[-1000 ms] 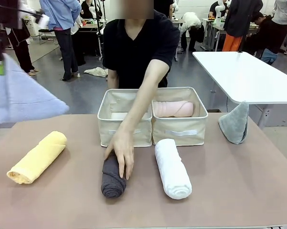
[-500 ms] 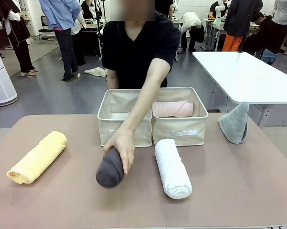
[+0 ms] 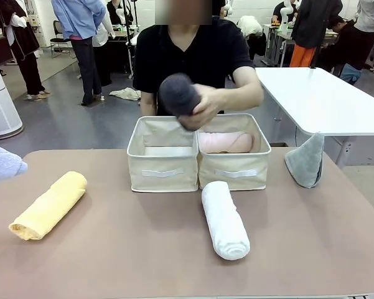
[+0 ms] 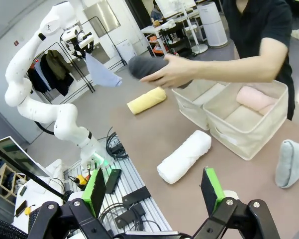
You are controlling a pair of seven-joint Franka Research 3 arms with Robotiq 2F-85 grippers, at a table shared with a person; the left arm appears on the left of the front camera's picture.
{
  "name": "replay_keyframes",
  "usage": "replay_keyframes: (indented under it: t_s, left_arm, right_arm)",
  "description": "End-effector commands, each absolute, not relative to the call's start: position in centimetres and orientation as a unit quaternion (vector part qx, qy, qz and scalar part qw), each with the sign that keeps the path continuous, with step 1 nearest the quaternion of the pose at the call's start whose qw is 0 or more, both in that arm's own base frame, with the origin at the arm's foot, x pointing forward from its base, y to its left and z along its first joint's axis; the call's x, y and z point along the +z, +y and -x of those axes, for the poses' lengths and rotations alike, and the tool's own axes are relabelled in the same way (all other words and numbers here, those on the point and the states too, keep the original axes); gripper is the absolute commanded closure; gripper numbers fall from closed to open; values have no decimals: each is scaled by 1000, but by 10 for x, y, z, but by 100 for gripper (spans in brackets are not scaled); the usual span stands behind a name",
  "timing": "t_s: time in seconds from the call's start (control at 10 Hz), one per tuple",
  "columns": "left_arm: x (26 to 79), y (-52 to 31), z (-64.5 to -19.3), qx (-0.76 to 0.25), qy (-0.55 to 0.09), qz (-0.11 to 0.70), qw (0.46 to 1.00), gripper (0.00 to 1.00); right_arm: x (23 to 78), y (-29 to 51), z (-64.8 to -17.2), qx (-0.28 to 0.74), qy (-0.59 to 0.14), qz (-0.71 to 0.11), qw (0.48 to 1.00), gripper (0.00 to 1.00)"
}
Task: Sort the towels based on their folding style.
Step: Pick up one triangle-folded towel and place it in the left Fabric basket.
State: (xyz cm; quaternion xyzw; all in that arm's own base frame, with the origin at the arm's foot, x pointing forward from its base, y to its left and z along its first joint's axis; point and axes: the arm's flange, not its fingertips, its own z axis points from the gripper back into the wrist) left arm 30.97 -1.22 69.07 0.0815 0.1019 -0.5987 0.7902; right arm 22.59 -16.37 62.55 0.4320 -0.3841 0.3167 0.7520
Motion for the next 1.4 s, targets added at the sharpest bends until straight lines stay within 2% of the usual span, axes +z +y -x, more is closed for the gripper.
replay_keyframes:
  t_s: [0.0, 0.2, 0.5, 0.8, 1.1, 1.2, 1.3]
  left_arm:
    - [698, -15, -310, -591, 81, -71, 799, 83]
    - [706, -39, -336, -596, 74, -73, 797, 83]
    - [738, -103, -425, -567, 26, -133, 812, 83]
    - [739, -175, -517, -603, 25, -146, 784, 83]
    - [735, -195, -557, -609, 3, -107, 786, 83]
    - [734, -181, -545, -569, -2, -75, 819, 83]
    - [704, -200, -546, -612, 3, -119, 782, 83]
  right_arm:
    - [627, -164, -227, 324, -386, -437, 746, 0]
    - [627, -164, -227, 324, -386, -437, 746, 0]
    - [627, -164, -227, 324, -386, -437, 746, 0]
    - [627, -164, -227, 324, -386, -437, 746, 0]
    - [627, -164, -227, 324, -386, -437, 746, 0]
    - [627, -164, -227, 324, -386, -437, 746, 0]
    - [627, -164, -227, 324, -386, -437, 746, 0]
